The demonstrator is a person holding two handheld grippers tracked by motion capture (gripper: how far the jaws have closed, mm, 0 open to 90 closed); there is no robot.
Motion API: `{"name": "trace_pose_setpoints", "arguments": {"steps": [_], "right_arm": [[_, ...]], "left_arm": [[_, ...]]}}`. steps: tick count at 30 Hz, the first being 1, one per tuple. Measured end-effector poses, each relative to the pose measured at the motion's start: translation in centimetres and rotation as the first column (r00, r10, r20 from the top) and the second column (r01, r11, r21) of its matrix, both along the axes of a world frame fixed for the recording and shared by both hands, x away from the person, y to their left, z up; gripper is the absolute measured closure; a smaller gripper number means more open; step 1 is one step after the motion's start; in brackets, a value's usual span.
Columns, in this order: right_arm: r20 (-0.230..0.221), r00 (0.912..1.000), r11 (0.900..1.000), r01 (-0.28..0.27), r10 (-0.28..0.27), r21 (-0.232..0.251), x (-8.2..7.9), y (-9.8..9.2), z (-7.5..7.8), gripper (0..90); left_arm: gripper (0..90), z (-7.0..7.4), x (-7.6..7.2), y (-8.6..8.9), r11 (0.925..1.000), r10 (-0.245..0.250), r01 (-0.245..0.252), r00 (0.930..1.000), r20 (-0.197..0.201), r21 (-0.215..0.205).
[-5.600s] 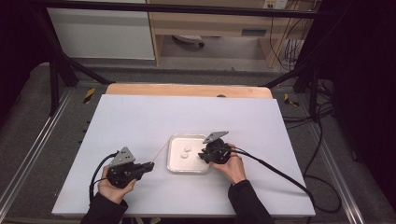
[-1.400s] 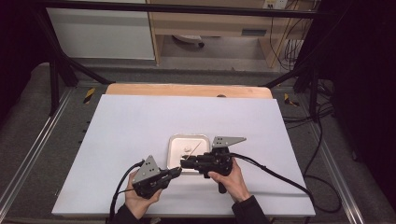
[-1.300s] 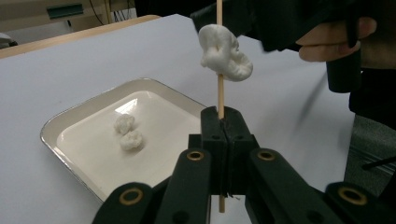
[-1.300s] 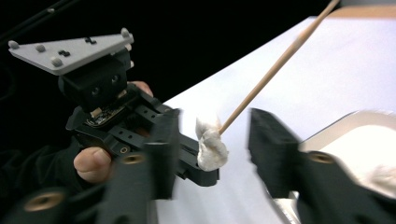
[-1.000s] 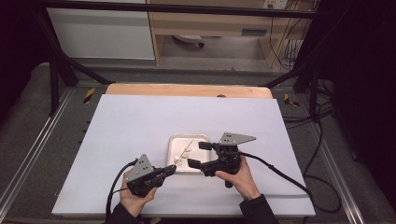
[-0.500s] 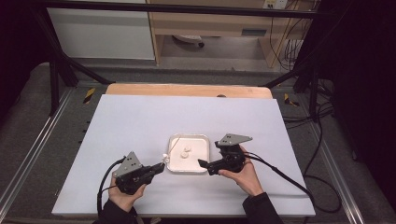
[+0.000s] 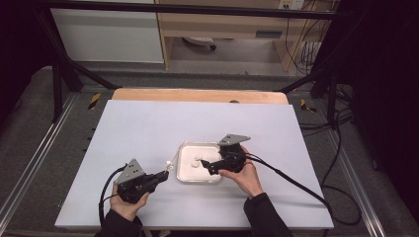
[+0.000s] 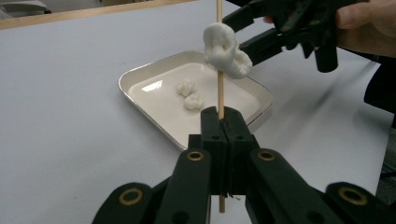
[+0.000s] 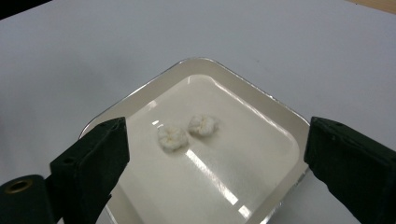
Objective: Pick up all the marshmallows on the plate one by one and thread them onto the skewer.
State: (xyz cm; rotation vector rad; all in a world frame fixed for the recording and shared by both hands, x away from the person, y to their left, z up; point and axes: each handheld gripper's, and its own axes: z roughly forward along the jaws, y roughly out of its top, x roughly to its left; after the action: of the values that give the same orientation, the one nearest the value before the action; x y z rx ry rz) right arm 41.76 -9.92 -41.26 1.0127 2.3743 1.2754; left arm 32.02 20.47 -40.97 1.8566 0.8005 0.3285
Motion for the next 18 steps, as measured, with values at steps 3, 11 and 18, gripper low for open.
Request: {"name": "trace_pose_setpoints", "arguments": {"steps": [3, 11, 18], "right_arm": [[-0.008, 1.0, 1.0, 0.002, -0.002, -0.014, 1.1, 0.9, -0.5, 13.9], [-0.038, 0.9993, 0.998, -0.001, -0.002, -0.061, 2.6, 2.6, -2.2, 28.2], [-0.068, 0.9976, 0.997, 0.005, -0.01, -0.078, 3.3, 3.5, -2.5, 37.8]], "left_arm": [[88.6, -0.1, 0.0, 0.0, 1.0, -0.001, 0.002, 1.0, -0.003, 0.003], [88.6, -0.3, 0.1, -0.1, 0.9999, -0.009, 0.009, 0.9999, -0.009, 0.01], [88.6, -0.3, 0.2, -0.1, 0.9999, -0.008, 0.008, 0.9999, -0.013, 0.011]]}}
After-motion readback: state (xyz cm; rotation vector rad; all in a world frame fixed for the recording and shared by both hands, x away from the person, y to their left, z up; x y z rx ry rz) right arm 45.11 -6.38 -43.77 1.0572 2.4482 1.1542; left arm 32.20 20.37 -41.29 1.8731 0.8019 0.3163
